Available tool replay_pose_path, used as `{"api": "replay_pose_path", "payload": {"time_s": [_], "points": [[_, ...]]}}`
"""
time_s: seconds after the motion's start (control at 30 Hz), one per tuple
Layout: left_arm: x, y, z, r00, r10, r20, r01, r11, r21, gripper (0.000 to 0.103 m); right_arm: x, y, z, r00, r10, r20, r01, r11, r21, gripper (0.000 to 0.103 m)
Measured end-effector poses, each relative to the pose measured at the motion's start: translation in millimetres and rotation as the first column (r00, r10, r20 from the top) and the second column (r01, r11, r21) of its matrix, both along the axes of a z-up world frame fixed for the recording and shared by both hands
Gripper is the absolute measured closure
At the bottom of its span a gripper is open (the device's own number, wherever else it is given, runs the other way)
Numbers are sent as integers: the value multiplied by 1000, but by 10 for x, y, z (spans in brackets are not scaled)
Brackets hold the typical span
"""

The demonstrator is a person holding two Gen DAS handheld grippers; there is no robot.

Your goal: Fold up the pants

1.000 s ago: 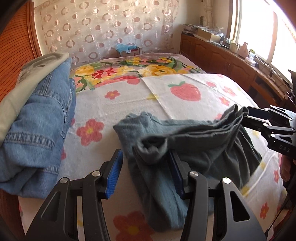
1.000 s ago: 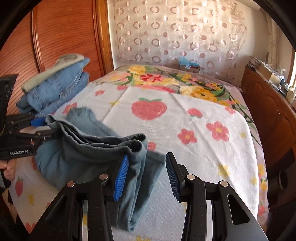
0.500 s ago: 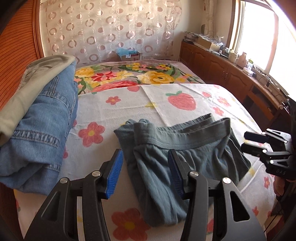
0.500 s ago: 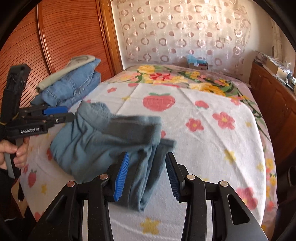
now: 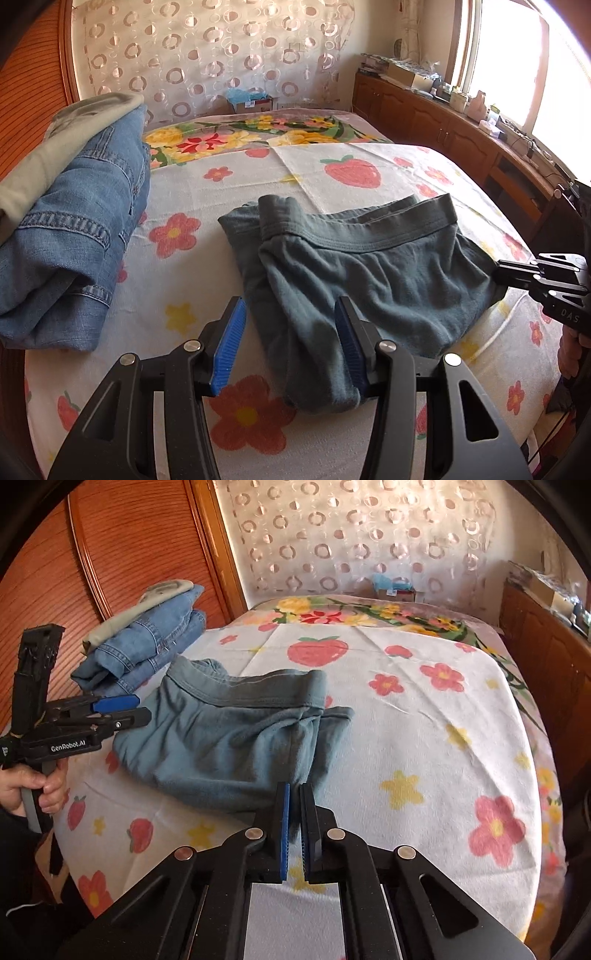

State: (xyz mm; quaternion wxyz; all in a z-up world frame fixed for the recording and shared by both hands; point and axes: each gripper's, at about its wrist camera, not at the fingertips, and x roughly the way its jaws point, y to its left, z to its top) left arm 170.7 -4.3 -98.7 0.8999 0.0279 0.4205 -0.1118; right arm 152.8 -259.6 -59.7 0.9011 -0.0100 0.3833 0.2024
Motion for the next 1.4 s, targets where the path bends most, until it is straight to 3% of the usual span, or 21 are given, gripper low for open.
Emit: {"api": "replay_pose_path", "payload": {"time_s": [0.07,0.13,0.2,0.3,0.43,0.57,0.63,0.73,1.0,1.4], "points": [[-22,3,-15,1000,-2,-6,2,1000,-3,52,-35,30,-5,1000,-10,-2,10,1000,-25,98],[-54,5,-36,1000,-6,-13,6,1000,-8,52,-29,33,6,1000,-13,-4,13,1000,-19,91],[-105,13,-65,1000,-7,-21,6,1000,-12,52,6,20,6,999,-41,-11,40,999,-18,72],[-200,21,-97,1000,-17,-21,17,1000,-24,52,92,119,-53,999,-29,-33,30,999,14,68],[-257,21,-156,999,-28,-29,27,999,-35,53,150,160,-114,998,-21,-54,21,1000,13,68],[-244,15,-206,998,-43,-42,40,996,-76,70,143,170,-115,999,-17,-47,18,1000,17,69],[-260,-9,-199,998,-48,-31,45,996,-73,78,134,193,-125,999,1,-44,0,1000,21,87],[-280,-13,-179,999,-48,-23,47,996,-76,89,124,195,-130,999,18,-46,-16,999,34,94],[-610,11,-39,997,-73,-7,72,993,-98,90,-206,89,15,999,39,-13,-38,997,73,95],[-1041,-105,-29,994,-108,-11,107,989,-104,90,-666,-56,-90,998,39,-50,-35,997,68,95]]}}
